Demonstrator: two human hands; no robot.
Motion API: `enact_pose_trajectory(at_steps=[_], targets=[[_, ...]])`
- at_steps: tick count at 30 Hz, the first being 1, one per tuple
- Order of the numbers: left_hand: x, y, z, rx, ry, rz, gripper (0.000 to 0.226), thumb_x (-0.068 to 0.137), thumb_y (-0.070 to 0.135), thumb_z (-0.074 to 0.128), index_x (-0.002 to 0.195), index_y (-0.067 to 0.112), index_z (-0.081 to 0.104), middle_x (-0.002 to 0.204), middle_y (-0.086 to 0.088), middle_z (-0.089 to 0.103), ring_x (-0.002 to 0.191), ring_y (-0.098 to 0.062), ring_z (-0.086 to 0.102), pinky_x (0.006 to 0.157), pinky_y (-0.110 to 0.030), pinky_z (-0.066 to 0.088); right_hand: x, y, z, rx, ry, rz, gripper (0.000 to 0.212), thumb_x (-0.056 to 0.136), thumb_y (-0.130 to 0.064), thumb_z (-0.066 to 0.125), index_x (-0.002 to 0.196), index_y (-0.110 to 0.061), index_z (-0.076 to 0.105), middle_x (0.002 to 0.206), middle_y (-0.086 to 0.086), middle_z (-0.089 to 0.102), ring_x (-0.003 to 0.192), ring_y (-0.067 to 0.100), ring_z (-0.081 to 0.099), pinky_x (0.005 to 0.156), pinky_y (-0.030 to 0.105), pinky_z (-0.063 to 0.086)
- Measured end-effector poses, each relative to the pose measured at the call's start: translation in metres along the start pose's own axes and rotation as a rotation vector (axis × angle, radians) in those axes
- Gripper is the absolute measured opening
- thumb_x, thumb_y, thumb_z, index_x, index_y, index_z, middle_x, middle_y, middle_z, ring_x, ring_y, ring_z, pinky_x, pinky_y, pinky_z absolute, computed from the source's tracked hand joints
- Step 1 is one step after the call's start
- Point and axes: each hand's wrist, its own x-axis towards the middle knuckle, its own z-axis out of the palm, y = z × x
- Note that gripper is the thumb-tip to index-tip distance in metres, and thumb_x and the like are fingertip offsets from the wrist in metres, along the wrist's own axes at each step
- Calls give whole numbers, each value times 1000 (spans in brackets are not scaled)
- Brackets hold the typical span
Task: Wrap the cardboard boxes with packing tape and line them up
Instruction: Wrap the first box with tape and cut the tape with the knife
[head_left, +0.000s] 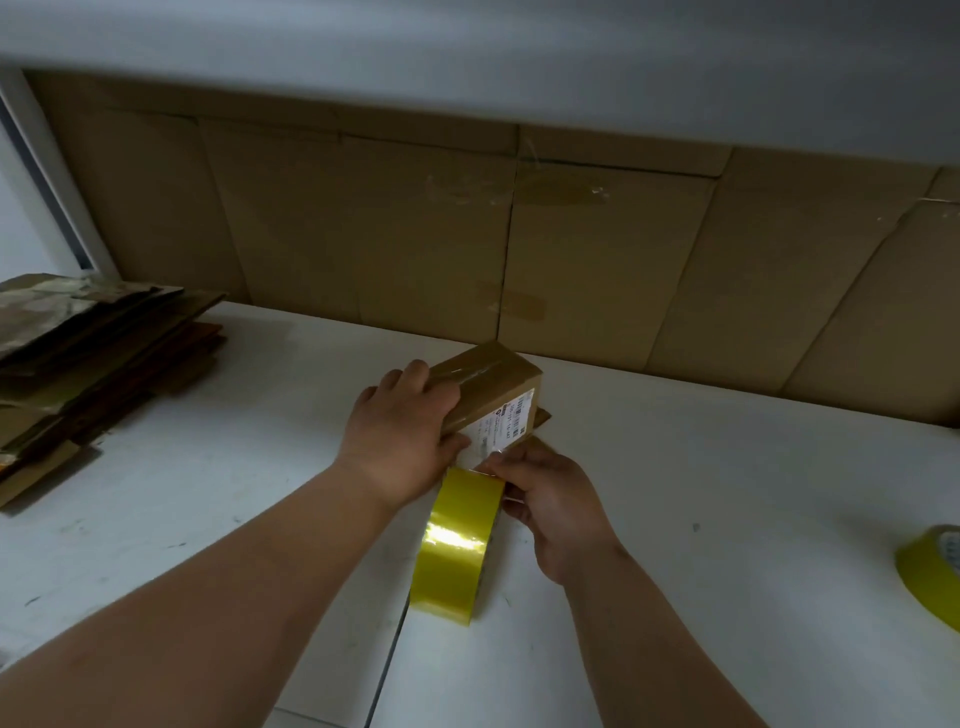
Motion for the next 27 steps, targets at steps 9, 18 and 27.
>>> enact_pose_trajectory(at_steps=[9, 18, 27], targets=[[-3, -32, -11, -115, -27, -79, 40, 85, 31, 73, 123, 21, 62, 119, -4, 56, 108, -29, 54, 88, -40, 46, -4, 0, -6, -17, 34, -30, 12, 90, -7, 66, 88, -15, 75, 97, 5, 76, 95, 23, 70, 84, 31, 55], [-15, -70, -22, -751, 88, -667, 27, 88, 21, 73, 114, 18, 66, 104, 1, 69, 96, -19, 66, 86, -33, 51, -4, -2, 9, -14, 119, -153, 23, 85, -6, 69, 65, -16, 62, 91, -1, 66, 84, 18, 60, 78, 36, 46], [-27, -67, -11, -1210, -109, -891, 39, 93, 20, 68, 127, 13, 50, 105, -12, 73, 98, -26, 70, 89, -39, 57, -9, -9, 31, 86, -118, -77, 27, 90, 1, 61, 66, -10, 63, 71, 4, 70, 62, 18, 63, 61, 27, 50]])
